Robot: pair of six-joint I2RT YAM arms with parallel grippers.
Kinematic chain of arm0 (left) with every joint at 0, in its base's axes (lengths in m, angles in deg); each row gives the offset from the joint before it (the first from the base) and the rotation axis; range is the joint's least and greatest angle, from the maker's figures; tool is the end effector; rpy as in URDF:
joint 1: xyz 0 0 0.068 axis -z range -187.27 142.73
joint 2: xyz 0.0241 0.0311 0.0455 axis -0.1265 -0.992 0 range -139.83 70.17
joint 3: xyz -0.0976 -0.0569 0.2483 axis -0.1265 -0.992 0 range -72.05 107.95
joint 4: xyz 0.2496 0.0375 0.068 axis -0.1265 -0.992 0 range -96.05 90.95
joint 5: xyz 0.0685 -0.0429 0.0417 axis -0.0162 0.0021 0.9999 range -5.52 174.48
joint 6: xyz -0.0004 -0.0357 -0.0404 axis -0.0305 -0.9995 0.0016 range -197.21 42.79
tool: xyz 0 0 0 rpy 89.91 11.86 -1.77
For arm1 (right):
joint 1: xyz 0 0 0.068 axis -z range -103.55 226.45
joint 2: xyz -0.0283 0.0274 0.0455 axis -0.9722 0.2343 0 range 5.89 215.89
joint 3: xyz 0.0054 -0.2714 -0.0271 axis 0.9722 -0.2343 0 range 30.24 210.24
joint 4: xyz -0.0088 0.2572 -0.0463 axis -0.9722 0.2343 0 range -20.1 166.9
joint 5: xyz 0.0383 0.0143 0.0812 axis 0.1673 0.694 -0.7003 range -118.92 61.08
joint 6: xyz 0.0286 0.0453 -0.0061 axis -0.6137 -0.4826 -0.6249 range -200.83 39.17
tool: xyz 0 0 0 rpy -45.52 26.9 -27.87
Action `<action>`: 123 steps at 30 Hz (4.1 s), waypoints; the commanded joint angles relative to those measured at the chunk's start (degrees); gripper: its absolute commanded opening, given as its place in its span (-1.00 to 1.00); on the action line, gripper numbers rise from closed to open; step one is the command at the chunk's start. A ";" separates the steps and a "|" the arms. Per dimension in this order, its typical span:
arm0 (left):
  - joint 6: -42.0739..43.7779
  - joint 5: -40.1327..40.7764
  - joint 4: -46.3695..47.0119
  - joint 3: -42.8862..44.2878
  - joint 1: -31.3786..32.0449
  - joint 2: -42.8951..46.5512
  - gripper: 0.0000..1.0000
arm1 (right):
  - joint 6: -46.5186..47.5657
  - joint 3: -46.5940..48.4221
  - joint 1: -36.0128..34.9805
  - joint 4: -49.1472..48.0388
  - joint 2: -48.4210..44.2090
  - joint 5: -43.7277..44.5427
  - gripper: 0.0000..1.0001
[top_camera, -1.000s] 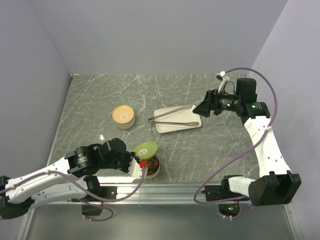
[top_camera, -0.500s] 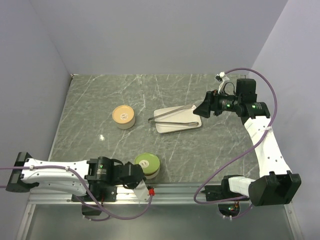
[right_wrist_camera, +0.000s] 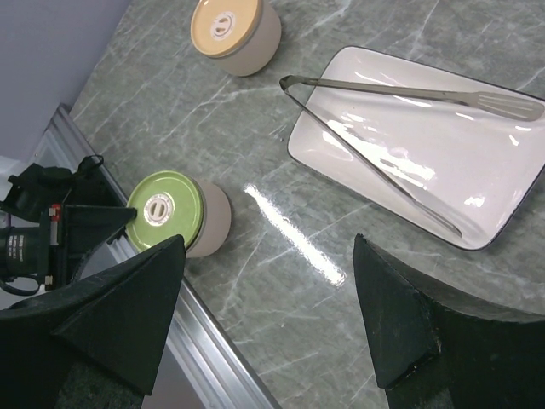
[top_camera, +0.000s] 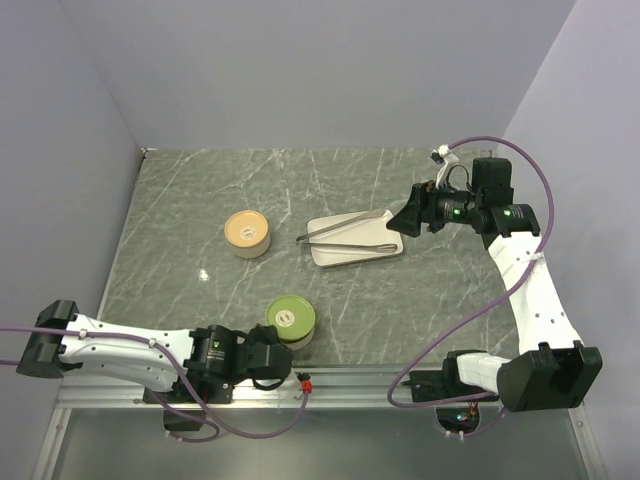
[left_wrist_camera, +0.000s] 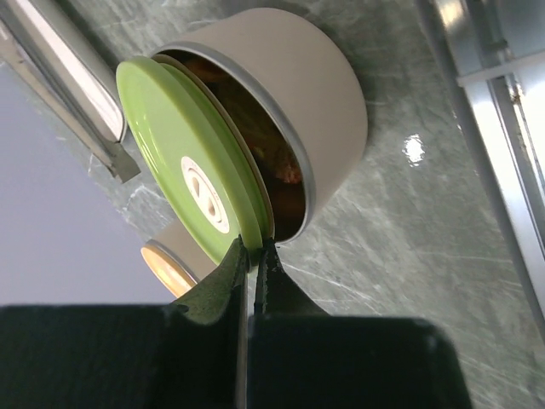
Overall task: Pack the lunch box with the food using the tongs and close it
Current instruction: Put the lid back on the lunch box
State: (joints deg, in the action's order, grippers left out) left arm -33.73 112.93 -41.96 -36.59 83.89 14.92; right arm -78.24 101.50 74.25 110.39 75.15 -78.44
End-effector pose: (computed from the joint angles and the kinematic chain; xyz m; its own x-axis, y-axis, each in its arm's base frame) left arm 0.0136 -0.1689 0.2103 0.6209 0.7828 -0.0417 0.6288 -0.4656 0.6227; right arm 0.2441 0.0365 0.3686 -0.5933 -0.0522 -0.8033 -0.6473 0.6241 0.4376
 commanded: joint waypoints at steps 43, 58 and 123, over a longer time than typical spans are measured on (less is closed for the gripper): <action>-15.45 -42.34 -18.53 26.68 -26.72 -13.22 -0.68 | 2.07 2.13 0.26 2.05 -0.08 0.91 0.72; -15.88 -42.16 -10.35 19.48 -30.07 -19.37 -0.89 | 2.24 1.95 0.26 2.40 0.79 1.61 0.71; -9.21 -33.63 -19.75 40.47 -29.47 -28.06 0.35 | -1.44 4.31 9.39 1.34 2.73 -4.51 0.80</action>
State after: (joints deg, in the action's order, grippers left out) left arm -45.27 77.54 -57.24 0.13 50.99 -10.72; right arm -77.41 102.16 79.26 113.86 77.40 -79.09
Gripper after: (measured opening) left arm 0.664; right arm 0.896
